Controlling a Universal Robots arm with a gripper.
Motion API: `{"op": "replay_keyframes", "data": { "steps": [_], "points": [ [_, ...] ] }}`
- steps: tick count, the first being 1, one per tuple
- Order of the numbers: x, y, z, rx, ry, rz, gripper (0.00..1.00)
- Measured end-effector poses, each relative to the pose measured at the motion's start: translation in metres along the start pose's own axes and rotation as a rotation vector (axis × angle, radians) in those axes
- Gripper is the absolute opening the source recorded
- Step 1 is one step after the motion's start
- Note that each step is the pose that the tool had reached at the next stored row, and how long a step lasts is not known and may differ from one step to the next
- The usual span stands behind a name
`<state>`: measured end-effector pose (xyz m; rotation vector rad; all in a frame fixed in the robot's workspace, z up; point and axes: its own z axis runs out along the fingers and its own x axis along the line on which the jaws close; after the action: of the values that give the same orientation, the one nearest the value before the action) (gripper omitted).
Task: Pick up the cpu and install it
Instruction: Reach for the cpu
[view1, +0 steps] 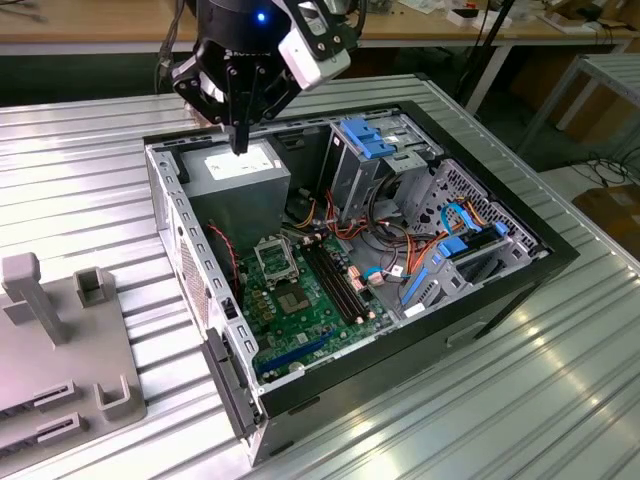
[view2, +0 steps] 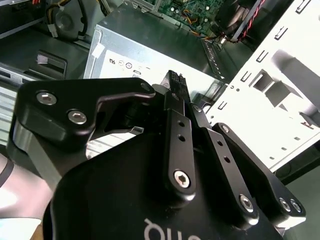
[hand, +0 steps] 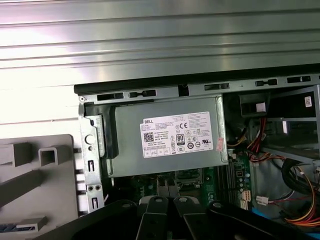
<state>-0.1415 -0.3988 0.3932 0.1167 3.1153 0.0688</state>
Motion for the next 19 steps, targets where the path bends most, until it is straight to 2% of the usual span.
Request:
{"op": "replay_keyframes", "data": {
  "steps": [19],
  "points": [
    [0.0124, -0.0009, -0.0002, 0.0003, 0.0038, 0.000, 0.11]
  ]
}}
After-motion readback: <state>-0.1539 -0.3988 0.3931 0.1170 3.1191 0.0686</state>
